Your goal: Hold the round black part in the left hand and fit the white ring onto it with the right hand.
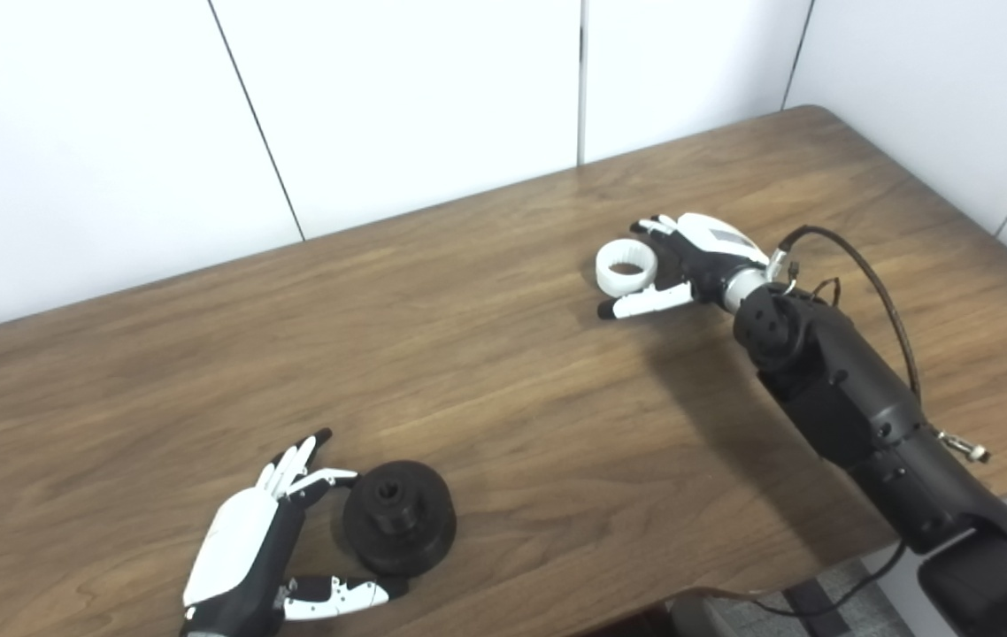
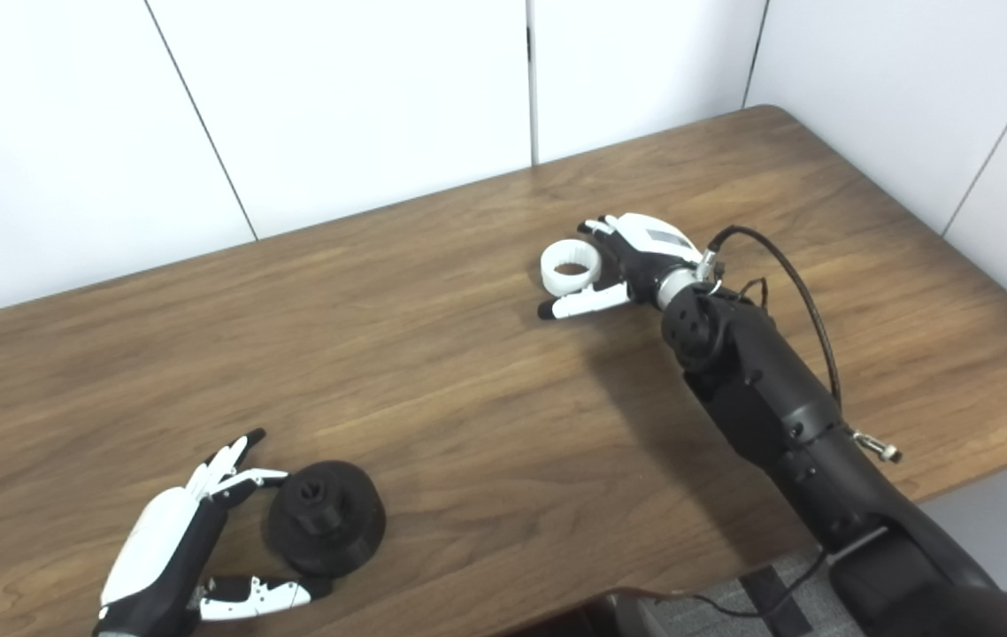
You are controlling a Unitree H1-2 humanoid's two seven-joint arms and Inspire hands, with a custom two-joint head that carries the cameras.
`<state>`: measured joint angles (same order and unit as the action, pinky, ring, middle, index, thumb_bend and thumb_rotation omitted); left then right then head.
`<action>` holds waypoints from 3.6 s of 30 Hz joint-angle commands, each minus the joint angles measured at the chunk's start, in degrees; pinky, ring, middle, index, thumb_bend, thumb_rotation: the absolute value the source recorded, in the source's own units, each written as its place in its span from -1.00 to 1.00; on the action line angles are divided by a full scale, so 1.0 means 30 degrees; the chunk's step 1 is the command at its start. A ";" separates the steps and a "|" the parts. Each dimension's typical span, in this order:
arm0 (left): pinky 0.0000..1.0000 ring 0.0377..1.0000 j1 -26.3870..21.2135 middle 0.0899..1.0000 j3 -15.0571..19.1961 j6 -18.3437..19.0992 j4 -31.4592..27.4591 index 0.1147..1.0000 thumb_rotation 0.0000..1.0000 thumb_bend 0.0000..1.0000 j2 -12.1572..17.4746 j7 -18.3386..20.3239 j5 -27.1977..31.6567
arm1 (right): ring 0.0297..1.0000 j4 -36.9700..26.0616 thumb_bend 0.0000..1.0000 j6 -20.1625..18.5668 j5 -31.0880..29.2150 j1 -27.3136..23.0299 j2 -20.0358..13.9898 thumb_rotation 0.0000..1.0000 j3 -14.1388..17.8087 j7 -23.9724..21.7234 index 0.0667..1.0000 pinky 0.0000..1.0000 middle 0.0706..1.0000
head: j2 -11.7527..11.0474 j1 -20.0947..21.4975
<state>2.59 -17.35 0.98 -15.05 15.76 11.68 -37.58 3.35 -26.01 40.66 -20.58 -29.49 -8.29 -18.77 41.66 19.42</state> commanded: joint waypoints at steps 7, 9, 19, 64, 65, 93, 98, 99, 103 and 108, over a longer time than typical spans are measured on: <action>1.00 1.00 -0.0484 1.00 0.0188 -0.0198 -0.0694 0.26 -0.33 0.89 0.0002 0.0035 -0.0020 | 1.00 -0.0616 1.00 0.0126 0.0189 -0.0502 -0.0246 0.00 0.0174 0.0968 0.57 0.97 1.00 | 0.0110 -0.0079; 1.00 1.00 -0.0479 1.00 0.0212 -0.0199 -0.0688 0.25 -0.33 0.89 -0.0007 0.0022 -0.0050 | 1.00 -0.0541 0.95 0.0364 0.0251 -0.0430 -0.0149 -0.05 0.0162 0.1476 0.50 0.96 1.00 | 0.0134 -0.0070; 1.00 1.00 -0.0461 1.00 0.0259 -0.0118 -0.0801 0.25 -0.32 0.89 0.0009 0.0136 -0.0062 | 0.99 -0.0137 0.61 0.1444 -0.0051 -0.0084 0.0376 -0.31 0.0349 0.4021 0.22 1.00 0.92 | 0.0226 -0.0047; 1.00 1.00 -0.0529 1.00 0.0322 0.0031 -0.0741 0.24 -0.34 0.90 -0.0514 0.0160 -0.0237 | 0.91 -0.6231 0.05 0.4929 -0.2172 0.2744 0.4249 -0.72 0.1824 0.8813 -0.11 0.94 0.66 | 0.0788 -0.0999; 1.00 1.00 -0.0524 1.00 0.0313 0.0024 -0.0736 0.24 -0.35 0.90 -0.0554 0.0131 -0.0270 | 0.91 -0.6655 0.05 0.4904 -0.2159 0.2859 0.4368 -0.72 0.1759 0.8647 -0.11 0.94 0.66 | 0.0806 -0.1143; 1.00 1.00 -0.0983 1.00 -0.0134 0.0932 -0.0985 0.24 -0.32 0.93 -0.2199 0.0104 -0.1733 | 0.93 -1.1866 0.04 0.5932 -0.2855 0.6020 0.6530 -0.72 -0.1270 0.4798 -0.11 0.85 0.66 | 0.1968 -0.6189; 1.00 1.00 -0.1053 1.00 -0.0191 0.0911 -0.0903 0.22 -0.32 0.94 -0.2240 0.0050 -0.1880 | 0.93 -1.1747 0.04 0.6244 -0.2701 0.6489 0.6763 -0.71 -0.1693 0.4718 -0.11 0.82 0.68 | 0.2046 -0.6314; 1.00 1.00 -0.1055 1.00 -0.0194 0.0924 -0.0911 0.22 -0.32 0.94 -0.2252 0.0057 -0.1899 | 0.93 -1.1782 0.04 0.6226 -0.2713 0.6567 0.6817 -0.71 -0.1767 0.4665 -0.11 0.82 0.69 | 0.2060 -0.6331; 1.00 1.00 -0.1053 1.00 -0.0189 0.0917 -0.0946 0.22 -0.34 0.94 -0.2277 0.0080 -0.1897 | 0.92 -1.1772 0.04 0.6421 -0.2718 0.6900 0.6982 -0.72 -0.2110 0.4566 -0.11 0.73 0.68 | 0.2137 -0.6463; 1.00 1.00 -0.1026 1.00 -0.0220 0.0990 -0.1085 0.22 -0.33 0.94 -0.2281 0.0170 -0.1959 | 0.91 -1.1648 0.04 0.6537 -0.2490 0.7267 0.7083 -0.72 -0.2494 0.4427 -0.11 0.73 0.67 | 0.2213 -0.6559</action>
<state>1.06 -18.04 4.09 -16.85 9.07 12.84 -42.92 -30.07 -8.94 32.82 2.06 -8.80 -15.70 -5.72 48.25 -0.18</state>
